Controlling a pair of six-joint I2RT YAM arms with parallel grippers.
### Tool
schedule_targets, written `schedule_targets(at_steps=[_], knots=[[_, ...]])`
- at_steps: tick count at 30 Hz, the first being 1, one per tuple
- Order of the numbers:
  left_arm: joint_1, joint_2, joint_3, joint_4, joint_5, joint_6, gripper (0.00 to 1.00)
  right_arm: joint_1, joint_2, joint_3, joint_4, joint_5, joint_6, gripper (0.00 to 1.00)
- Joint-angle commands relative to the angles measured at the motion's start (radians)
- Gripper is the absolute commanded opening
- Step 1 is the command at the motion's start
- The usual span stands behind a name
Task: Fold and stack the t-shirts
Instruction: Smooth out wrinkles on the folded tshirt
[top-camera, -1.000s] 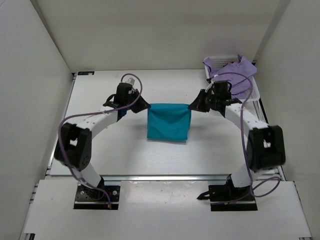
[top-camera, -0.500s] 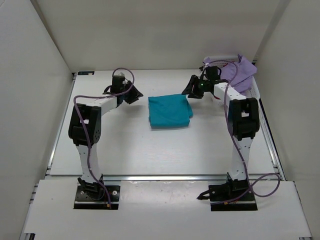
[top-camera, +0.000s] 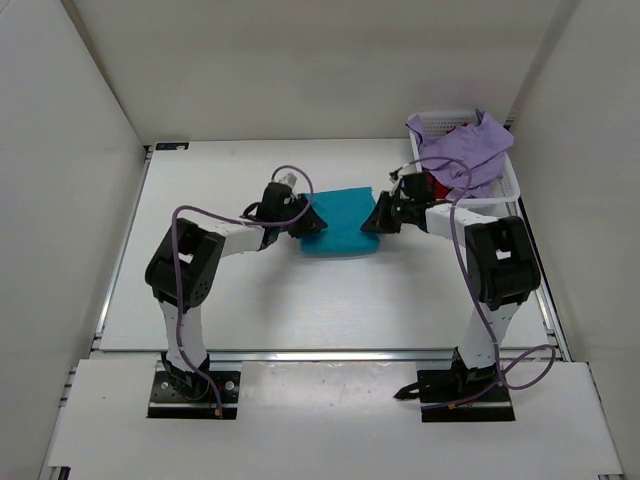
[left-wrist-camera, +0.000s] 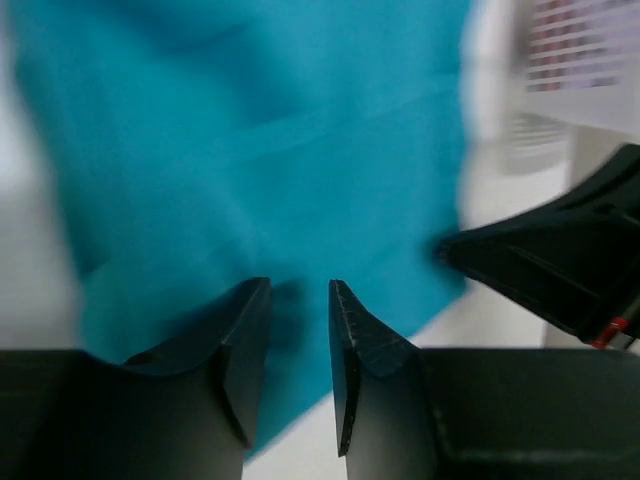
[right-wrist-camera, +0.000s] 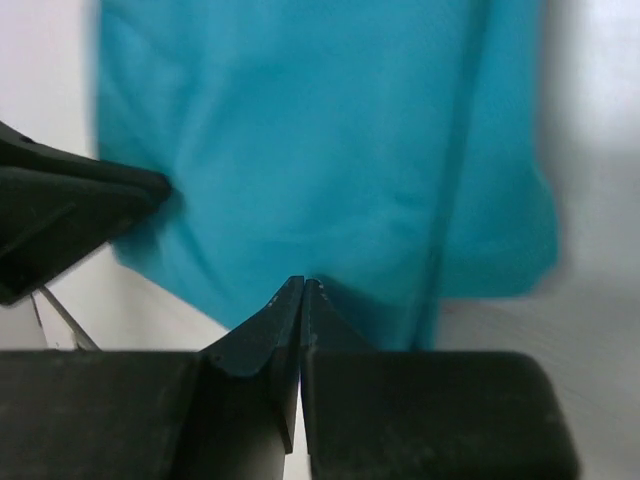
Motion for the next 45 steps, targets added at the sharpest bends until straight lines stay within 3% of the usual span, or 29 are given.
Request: schedule_targets(at_steps=[1, 7, 11, 14, 18, 21, 28, 33, 41, 44, 45], knots=[[0.028, -0.001, -0.097, 0.044, 0.012, -0.017, 0.40, 0.001, 0.033, -0.100, 0.088, -0.018, 0.030, 0.00], [0.009, -0.151, -0.416, 0.210, 0.015, -0.080, 0.38, 0.042, -0.049, -0.329, 0.207, 0.006, 0.085, 0.00], [-0.024, -0.310, -0.559, 0.215, 0.005, -0.079, 0.38, 0.094, -0.154, -0.504, 0.267, 0.025, 0.105, 0.00], [-0.026, -0.439, -0.640, 0.192, -0.003, -0.073, 0.40, 0.089, -0.299, -0.542, 0.240, 0.020, 0.103, 0.00], [0.006, -0.550, -0.590, 0.098, -0.018, -0.037, 0.40, 0.096, -0.400, -0.471, 0.168, 0.032, 0.076, 0.00], [0.009, -0.538, -0.529, 0.063, -0.046, -0.008, 0.40, 0.107, -0.366, -0.386, 0.134, 0.042, 0.057, 0.00], [0.101, -0.244, -0.315, 0.069, 0.009, 0.003, 0.39, 0.062, -0.088, -0.161, 0.206, -0.035, 0.063, 0.00], [0.158, -0.104, -0.209, 0.026, -0.011, 0.032, 0.38, 0.007, 0.076, -0.113, 0.230, -0.074, 0.089, 0.00], [0.209, -0.084, -0.239, 0.054, -0.002, 0.035, 0.40, -0.002, 0.109, -0.115, 0.248, -0.104, 0.082, 0.00], [0.218, -0.182, -0.287, 0.097, 0.000, 0.013, 0.47, 0.010, 0.076, -0.098, 0.229, -0.109, 0.070, 0.00], [0.218, -0.206, -0.310, 0.098, -0.012, 0.023, 0.51, 0.010, 0.049, -0.092, 0.217, -0.104, 0.070, 0.05]])
